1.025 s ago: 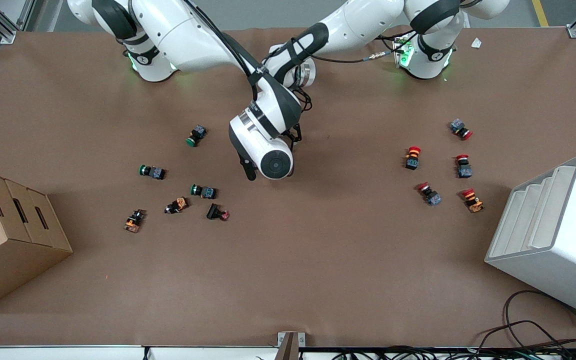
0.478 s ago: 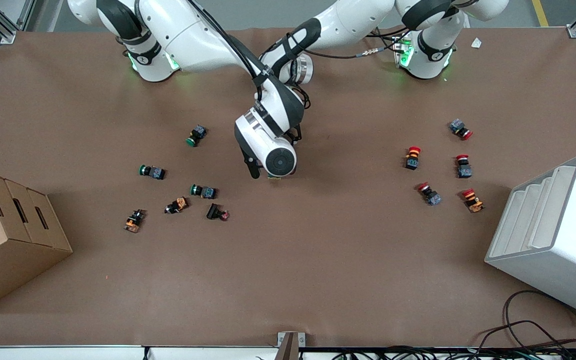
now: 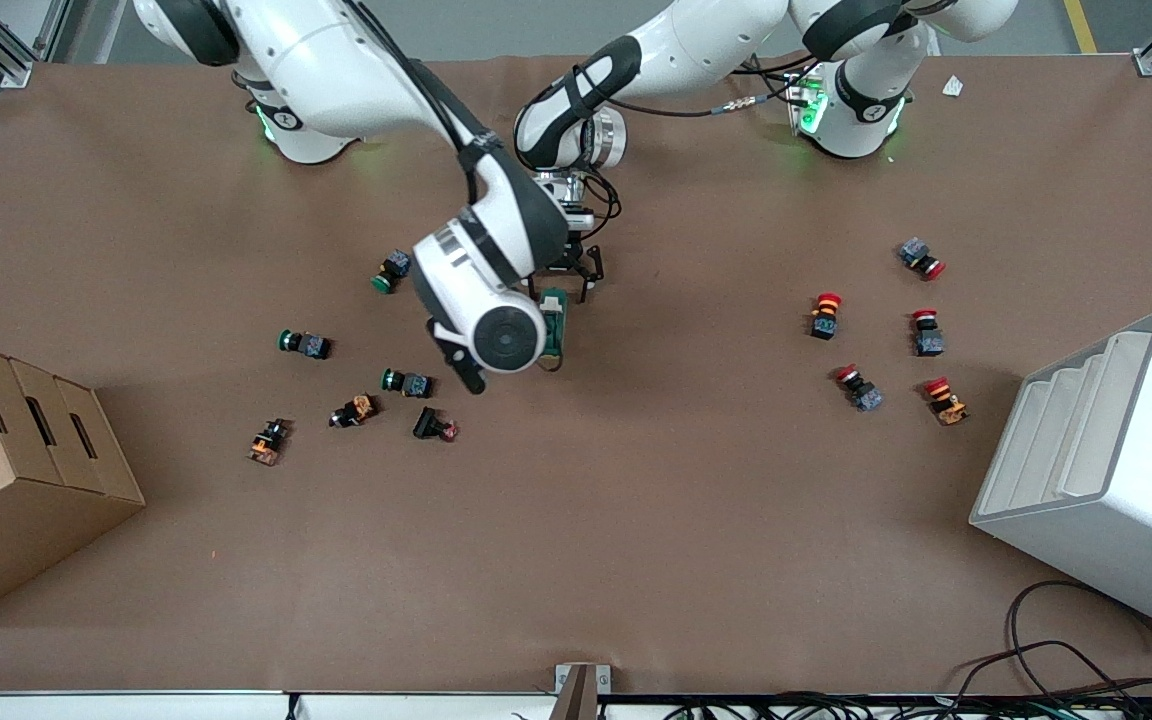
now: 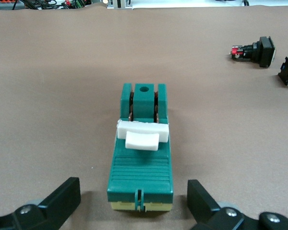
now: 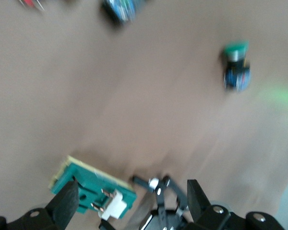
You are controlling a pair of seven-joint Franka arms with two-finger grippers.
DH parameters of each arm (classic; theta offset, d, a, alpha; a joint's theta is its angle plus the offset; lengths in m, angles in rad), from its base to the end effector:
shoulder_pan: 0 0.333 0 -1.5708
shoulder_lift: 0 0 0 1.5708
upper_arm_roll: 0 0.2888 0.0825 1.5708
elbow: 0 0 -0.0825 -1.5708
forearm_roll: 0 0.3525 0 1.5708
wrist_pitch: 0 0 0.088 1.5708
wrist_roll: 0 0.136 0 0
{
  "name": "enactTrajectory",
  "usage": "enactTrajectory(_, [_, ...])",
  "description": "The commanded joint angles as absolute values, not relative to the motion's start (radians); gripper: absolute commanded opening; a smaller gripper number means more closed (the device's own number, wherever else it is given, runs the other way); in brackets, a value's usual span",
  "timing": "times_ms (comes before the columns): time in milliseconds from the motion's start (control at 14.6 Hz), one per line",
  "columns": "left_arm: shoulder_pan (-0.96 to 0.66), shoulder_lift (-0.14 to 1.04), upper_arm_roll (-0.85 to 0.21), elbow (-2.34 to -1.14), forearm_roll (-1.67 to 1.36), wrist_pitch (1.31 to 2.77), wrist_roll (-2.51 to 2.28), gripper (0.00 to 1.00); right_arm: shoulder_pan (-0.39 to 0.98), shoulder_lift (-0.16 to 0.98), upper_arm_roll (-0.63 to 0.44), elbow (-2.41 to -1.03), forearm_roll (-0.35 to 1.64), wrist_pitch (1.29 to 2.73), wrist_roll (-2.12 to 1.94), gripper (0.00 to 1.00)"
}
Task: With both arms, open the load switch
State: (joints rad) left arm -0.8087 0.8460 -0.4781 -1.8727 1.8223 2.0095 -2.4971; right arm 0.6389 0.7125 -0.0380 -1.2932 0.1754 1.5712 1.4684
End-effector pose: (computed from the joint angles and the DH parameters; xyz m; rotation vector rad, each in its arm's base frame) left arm 0.2388 -0.5307 0.0787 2.7385 -0.0738 1.4596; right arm 0.5030 0.3786 0.2651 2.5217 -1.2221 -0.4946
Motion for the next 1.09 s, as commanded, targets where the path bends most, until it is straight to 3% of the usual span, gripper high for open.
enactTrajectory(0, [-0.796,0.894,-0.477,-1.853,1.824,2.036,-2.534,1.00,0.537,0.603,-0.026,-1.347,0.132,1.562,1.208,1.00])
enactTrajectory(410, [-0.792,0.841,-0.509,-1.806,1.659,2.036,-2.452,1.00,0.300,0.434,-0.028,-1.408,0.104,1.546,0.555,1.00])
enactTrajectory(1025, [-0.761,0.703,-0.514,-1.582,1.143,2.028,-2.054,1.00,0.005,0.302,-0.028,-1.397,-0.017,1.537,-0.064,1.00])
